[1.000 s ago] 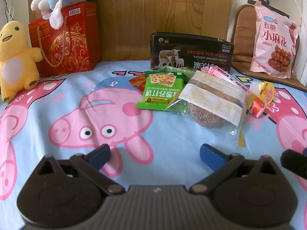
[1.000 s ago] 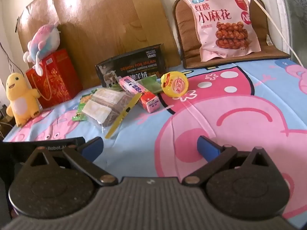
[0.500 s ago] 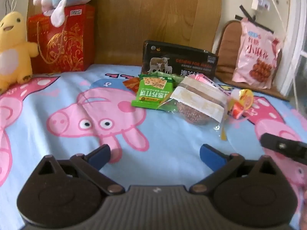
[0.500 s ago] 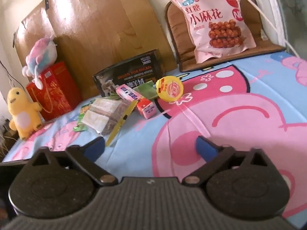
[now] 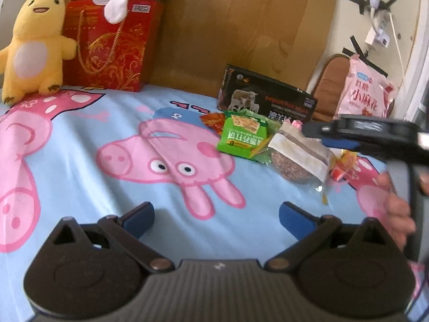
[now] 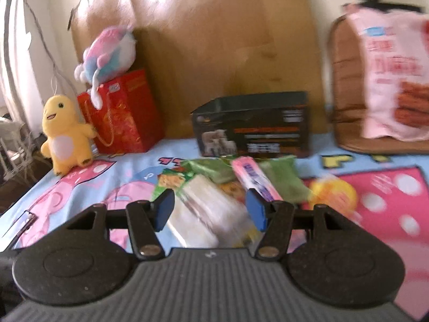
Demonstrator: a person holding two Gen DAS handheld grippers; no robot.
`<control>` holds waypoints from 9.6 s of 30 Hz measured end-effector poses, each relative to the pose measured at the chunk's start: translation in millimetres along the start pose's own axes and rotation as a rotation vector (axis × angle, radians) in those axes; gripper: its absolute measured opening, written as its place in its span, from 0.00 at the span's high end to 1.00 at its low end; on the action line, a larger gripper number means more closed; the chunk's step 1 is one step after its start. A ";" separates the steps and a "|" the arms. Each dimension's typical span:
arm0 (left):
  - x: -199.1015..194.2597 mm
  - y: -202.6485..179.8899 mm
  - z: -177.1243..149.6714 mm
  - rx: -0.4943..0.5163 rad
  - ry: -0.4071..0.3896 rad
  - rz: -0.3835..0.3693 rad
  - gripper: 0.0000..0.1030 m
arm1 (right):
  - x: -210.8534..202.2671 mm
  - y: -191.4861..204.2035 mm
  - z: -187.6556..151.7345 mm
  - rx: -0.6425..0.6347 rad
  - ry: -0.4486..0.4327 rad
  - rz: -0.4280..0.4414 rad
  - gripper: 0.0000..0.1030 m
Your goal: Organize snacks
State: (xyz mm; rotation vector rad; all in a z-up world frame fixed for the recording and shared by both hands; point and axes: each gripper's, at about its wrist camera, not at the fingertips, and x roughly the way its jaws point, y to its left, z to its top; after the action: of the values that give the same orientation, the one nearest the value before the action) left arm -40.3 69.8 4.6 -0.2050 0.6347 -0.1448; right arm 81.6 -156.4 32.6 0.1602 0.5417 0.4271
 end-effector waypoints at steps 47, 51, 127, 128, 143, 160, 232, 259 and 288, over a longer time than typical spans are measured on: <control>-58.8 79.8 10.4 -0.281 0.186 -0.494 0.44 | 5.3 134.9 -46.7 -0.353 0.021 0.377 0.73; -69.7 98.5 25.9 -0.293 0.120 -0.392 0.38 | 23.2 138.9 -36.8 -0.300 0.036 0.399 0.71; 129.6 -43.0 197.0 -0.095 0.125 -0.372 0.56 | 19.4 2.0 43.5 -0.202 -0.094 0.043 0.55; 142.1 -46.3 203.6 -0.104 0.131 -0.368 0.56 | 29.0 -6.4 51.7 -0.192 -0.093 0.027 0.55; 148.0 -0.1 192.4 -0.152 0.064 -0.247 0.38 | 8.8 -95.8 57.5 -0.009 -0.144 -0.173 0.55; 176.1 -20.3 129.1 -0.024 0.172 -0.190 0.31 | 62.4 -86.2 14.5 0.197 0.085 -0.074 0.49; 19.8 36.1 59.1 -0.259 0.177 -0.412 0.23 | -72.0 27.4 -50.7 0.053 0.158 0.289 0.59; 12.2 55.8 18.9 -0.398 0.300 -0.504 0.80 | -27.1 24.9 -51.5 0.156 0.248 0.387 0.89; 52.4 105.4 47.5 -0.482 0.269 -0.438 0.58 | 13.7 45.2 -36.0 0.232 0.347 0.412 0.64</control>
State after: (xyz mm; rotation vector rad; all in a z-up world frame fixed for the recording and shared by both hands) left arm 37.5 168.6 -12.7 -0.8017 0.8810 -0.4468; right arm 57.2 -108.4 7.4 0.4301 0.9053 0.8013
